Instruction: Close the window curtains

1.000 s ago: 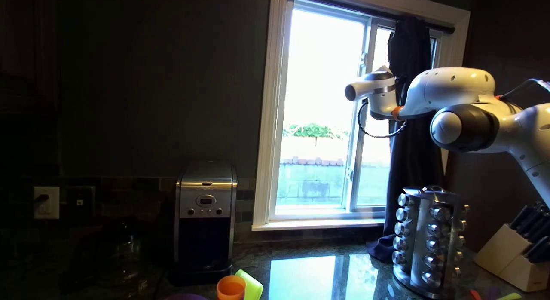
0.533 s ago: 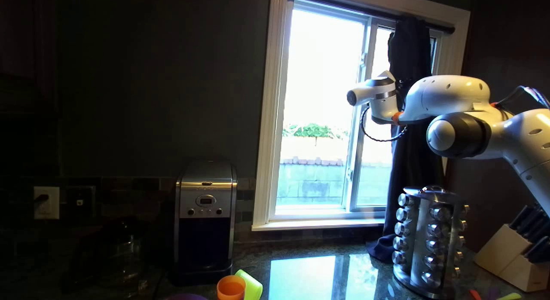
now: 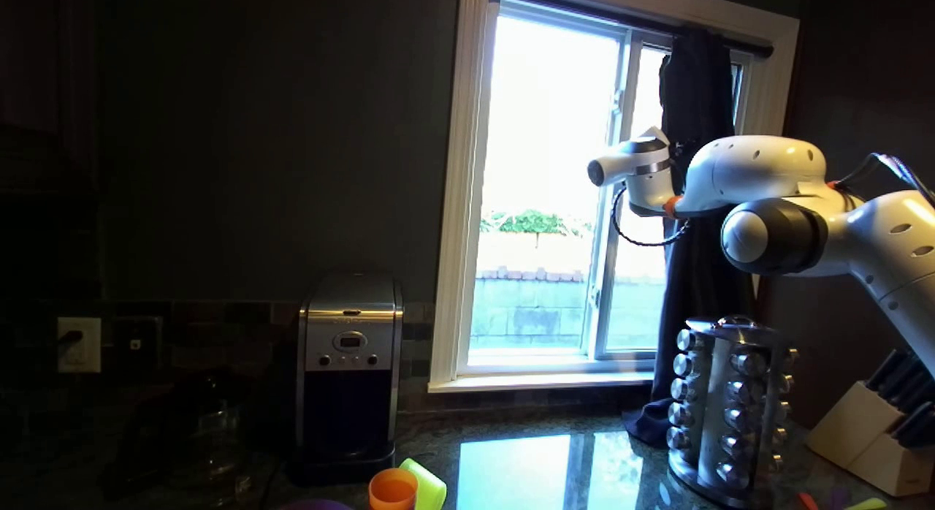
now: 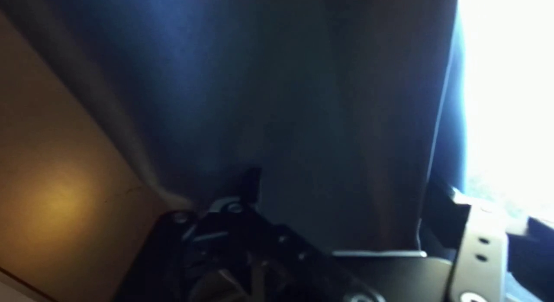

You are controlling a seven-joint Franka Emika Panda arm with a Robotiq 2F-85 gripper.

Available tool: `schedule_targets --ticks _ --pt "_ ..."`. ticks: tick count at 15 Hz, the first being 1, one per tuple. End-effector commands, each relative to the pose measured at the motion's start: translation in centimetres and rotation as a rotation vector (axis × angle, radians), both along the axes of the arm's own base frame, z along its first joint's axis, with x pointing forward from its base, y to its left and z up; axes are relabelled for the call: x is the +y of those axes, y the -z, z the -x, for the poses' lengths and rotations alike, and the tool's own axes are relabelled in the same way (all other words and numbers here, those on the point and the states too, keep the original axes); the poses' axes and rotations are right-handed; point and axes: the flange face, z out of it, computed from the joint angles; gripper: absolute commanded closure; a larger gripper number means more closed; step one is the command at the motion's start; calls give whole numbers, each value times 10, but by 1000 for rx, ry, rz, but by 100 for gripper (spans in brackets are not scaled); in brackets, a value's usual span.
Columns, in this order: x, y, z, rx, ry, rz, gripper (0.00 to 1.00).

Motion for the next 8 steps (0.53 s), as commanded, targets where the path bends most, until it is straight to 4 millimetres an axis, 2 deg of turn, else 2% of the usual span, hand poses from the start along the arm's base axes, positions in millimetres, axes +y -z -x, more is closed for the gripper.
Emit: schedule_targets --ticks 1,8 --pt "0 -3 -1 -6 8 14 43" --pt "2 -6 -1 7 -13 -41 96"
